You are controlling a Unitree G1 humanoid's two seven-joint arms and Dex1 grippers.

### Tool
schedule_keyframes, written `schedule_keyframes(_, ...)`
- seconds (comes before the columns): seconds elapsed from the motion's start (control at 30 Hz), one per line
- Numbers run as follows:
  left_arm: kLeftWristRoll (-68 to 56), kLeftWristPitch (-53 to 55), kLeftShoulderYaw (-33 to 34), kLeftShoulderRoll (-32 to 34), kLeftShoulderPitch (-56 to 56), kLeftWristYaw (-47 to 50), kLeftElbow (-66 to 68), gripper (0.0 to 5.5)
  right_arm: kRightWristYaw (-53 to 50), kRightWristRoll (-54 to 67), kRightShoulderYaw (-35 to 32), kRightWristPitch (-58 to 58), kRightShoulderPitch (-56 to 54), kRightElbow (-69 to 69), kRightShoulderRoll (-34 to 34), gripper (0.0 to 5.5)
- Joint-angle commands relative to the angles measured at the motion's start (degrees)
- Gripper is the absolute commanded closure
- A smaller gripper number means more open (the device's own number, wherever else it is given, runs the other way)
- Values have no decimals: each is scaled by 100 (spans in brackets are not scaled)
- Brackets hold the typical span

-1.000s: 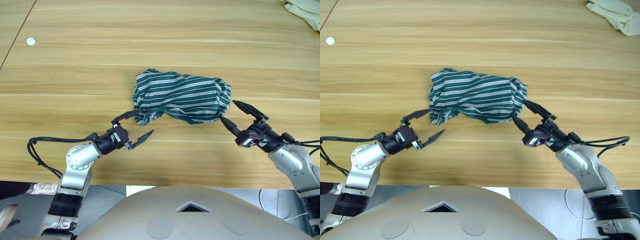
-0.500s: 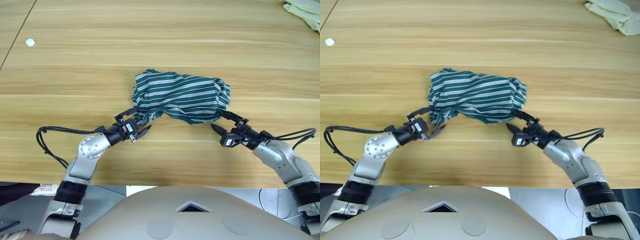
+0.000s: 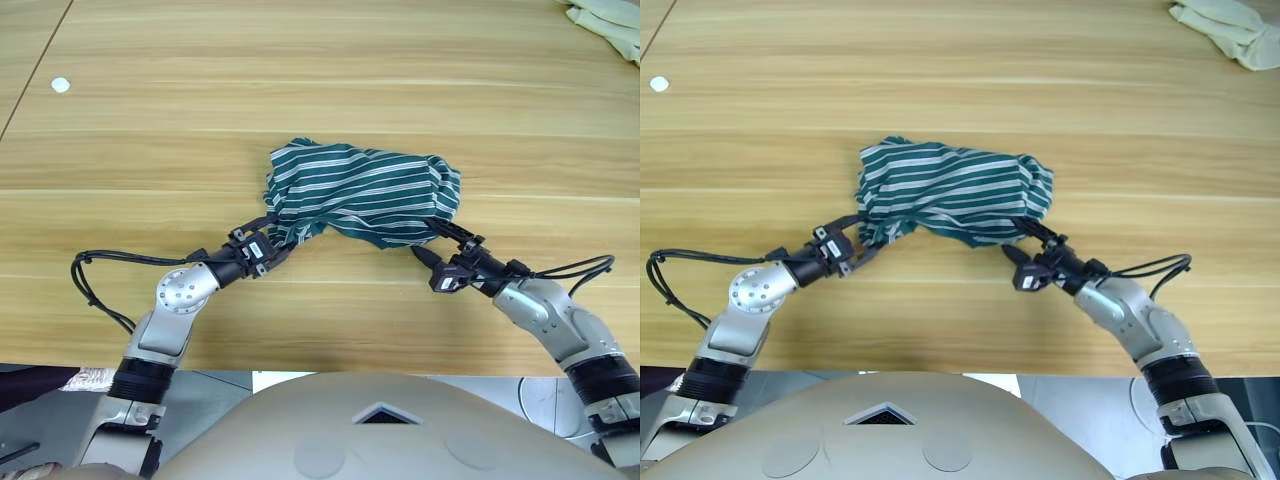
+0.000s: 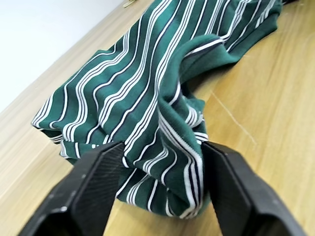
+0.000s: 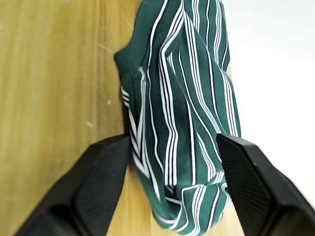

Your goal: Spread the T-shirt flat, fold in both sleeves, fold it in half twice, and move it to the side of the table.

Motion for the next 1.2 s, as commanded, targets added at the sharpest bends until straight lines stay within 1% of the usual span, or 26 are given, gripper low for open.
schedule_keyframes(0.03, -146, -22, -43, 3, -55, -61, -26, 345, -43, -310, 134, 193, -37, 410, 80, 312)
schedule_keyframes(0.13, -246, -25, -69, 11, -22, -115, -24, 384, -211, -321, 104, 232, -205, 612, 91, 357)
schedule_keyframes(0.2, -259, -23, -64, 19, -29, -105, 6, 428, -277, -335, 104, 248, -302, 730, 96, 405)
schedule_keyframes(0.3, -250, -33, -66, 14, -12, -78, 47, 482, -337, -326, 133, 264, -444, 916, 109, 460)
schedule_keyframes(0.43, -266, -42, -81, -1, 2, -74, 39, 544, -317, -311, 250, 198, -525, 1083, 137, 516)
schedule_keyframes(0.5, -279, -64, -89, -1, 4, -77, 34, 550, -323, -297, 285, 144, -491, 1046, 136, 543)
schedule_keyframes(0.67, -282, -160, 12, 48, 54, 3, 27, 550, -408, -143, 198, -122, -238, 787, 24, 547)
schedule_keyframes(0.7, -311, -330, 83, 68, 62, 43, 27, 550, -352, 251, 73, -295, -93, 631, -9, 547)
schedule_keyframes(0.8, -632, -1311, 308, 80, 184, 81, -180, 550, -119, 2046, -580, -719, 342, -48, -168, 547)
schedule_keyframes(0.87, -1382, -1711, 381, 168, 491, -230, -708, 550, 92, 3447, -1029, -960, 655, -607, -321, 547)
schedule_keyframes(0.9, -1941, -1761, 405, 287, 717, -449, -1117, 550, 219, 4248, -1264, -1183, 967, -1010, -467, 547)
schedule_keyframes(0.97, -2887, -1868, 422, 582, 1162, -885, -1771, 550, 543, 5470, -1559, -1726, 1584, -1625, -769, 547)
schedule_keyframes(1.03, -3592, -1911, 539, 767, 1366, -1217, -2131, 550, 911, 6128, -1726, -2040, 1894, -1863, -886, 547)
schedule_keyframes(1.07, -3891, -1873, 638, 815, 1308, -1362, -2180, 550, 1119, 6448, -1780, -2032, 1859, -1904, -863, 547)
schedule_keyframes(1.17, -4326, -1535, 982, 737, 611, -1300, -1955, 550, 1514, 6688, -1707, -1492, 1007, -1678, -588, 547)
schedule_keyframes(1.2, -4222, -1390, 1066, 626, 134, -1120, -1651, 550, 1459, 6494, -1635, -1126, 442, -1475, -374, 547)
